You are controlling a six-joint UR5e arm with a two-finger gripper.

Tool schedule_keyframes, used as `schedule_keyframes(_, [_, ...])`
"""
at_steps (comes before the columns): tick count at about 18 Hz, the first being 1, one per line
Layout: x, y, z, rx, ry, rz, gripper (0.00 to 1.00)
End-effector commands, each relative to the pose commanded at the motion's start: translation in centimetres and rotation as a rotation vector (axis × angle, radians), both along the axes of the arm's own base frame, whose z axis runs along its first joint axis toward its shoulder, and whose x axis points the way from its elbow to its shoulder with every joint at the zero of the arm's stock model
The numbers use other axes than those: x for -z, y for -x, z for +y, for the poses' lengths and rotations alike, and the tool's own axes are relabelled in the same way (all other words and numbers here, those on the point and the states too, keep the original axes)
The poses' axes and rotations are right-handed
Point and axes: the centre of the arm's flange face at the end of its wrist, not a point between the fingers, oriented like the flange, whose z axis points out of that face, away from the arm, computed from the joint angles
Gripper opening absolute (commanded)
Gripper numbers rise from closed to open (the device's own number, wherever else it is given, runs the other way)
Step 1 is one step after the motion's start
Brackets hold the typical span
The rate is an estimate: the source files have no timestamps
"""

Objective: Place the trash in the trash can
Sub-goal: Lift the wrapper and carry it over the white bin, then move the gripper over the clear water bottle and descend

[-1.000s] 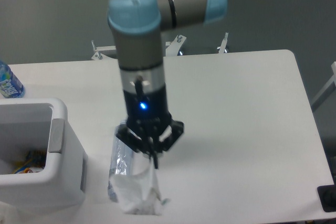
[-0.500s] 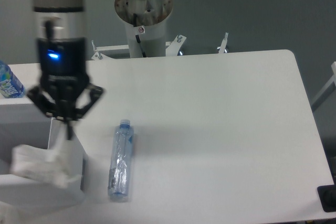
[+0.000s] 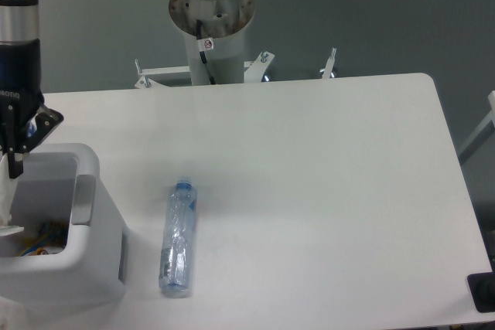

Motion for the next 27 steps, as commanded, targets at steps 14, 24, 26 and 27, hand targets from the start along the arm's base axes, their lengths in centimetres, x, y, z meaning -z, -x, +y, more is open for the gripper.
schedule_keyframes(14, [2.6, 14.0, -3.6, -0.280, 0.032, -0.061, 1.00])
schedule_keyframes(24, [12.4, 25.7, -4.0, -0.344, 0.163, -0.215, 1.00])
schedule_keyframes(26, [14.7, 26.6, -3.5, -0.333, 0.182, -0.255, 1.00])
schedule_keyframes(27, [15.9, 26.7, -3.1, -0.328, 0.197, -0.265, 1.00])
